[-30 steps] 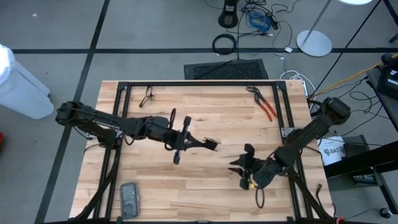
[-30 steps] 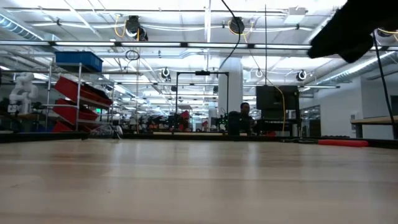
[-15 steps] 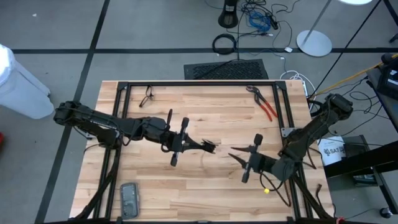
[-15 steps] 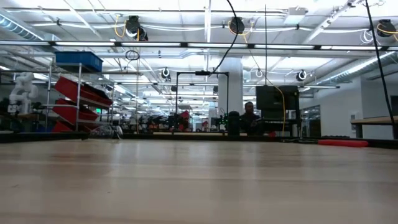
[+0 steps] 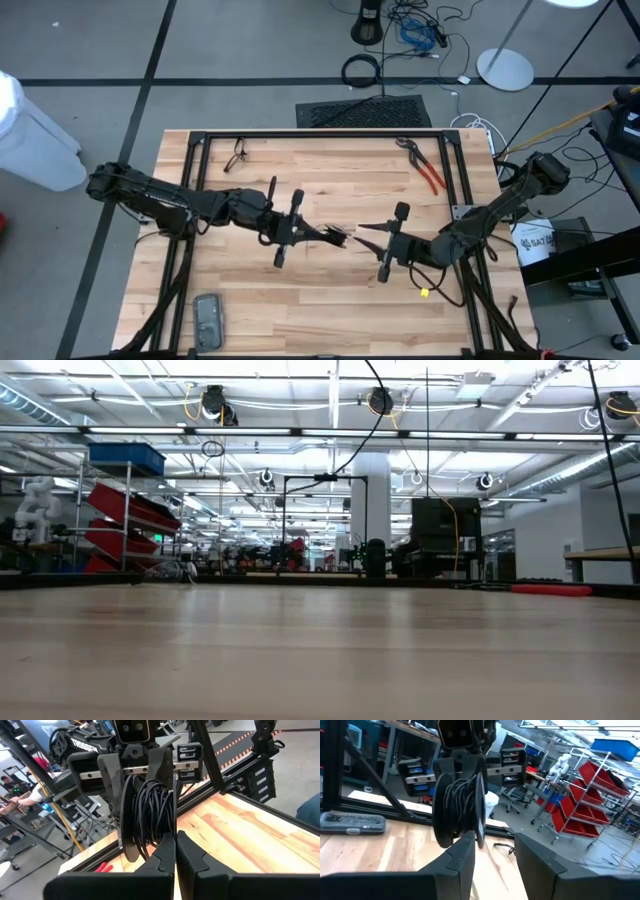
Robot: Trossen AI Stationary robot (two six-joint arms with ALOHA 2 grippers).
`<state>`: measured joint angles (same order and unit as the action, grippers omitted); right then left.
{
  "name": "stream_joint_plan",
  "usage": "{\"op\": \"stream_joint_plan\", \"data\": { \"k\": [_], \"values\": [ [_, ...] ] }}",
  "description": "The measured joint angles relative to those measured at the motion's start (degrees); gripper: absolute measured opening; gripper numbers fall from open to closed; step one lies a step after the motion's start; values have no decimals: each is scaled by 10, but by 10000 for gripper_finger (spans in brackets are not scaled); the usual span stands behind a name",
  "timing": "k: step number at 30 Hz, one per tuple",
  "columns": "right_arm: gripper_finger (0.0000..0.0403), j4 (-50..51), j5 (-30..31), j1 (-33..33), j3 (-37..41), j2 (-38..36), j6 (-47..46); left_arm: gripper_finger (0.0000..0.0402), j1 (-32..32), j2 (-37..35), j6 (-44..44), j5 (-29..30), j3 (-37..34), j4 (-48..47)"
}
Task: Coil cords
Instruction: Coil the black wire onto the spool
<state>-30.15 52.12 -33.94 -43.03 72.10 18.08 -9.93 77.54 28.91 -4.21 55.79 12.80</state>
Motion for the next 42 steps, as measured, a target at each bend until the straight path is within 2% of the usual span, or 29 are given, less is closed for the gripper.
{"op": "stream_joint_plan", "data": {
  "k": [6,23,42],
  "values": [
    [122,-15,-60,17,0,2,-3,2,0,0,-1,0,0,0],
    [121,-63,-77,43,0,32,24,2,-2,0,-31,0,0,-12],
    [121,128,-85,28,-84,32,-28,2,-3,0,-47,0,-1,-24]
  ]
}}
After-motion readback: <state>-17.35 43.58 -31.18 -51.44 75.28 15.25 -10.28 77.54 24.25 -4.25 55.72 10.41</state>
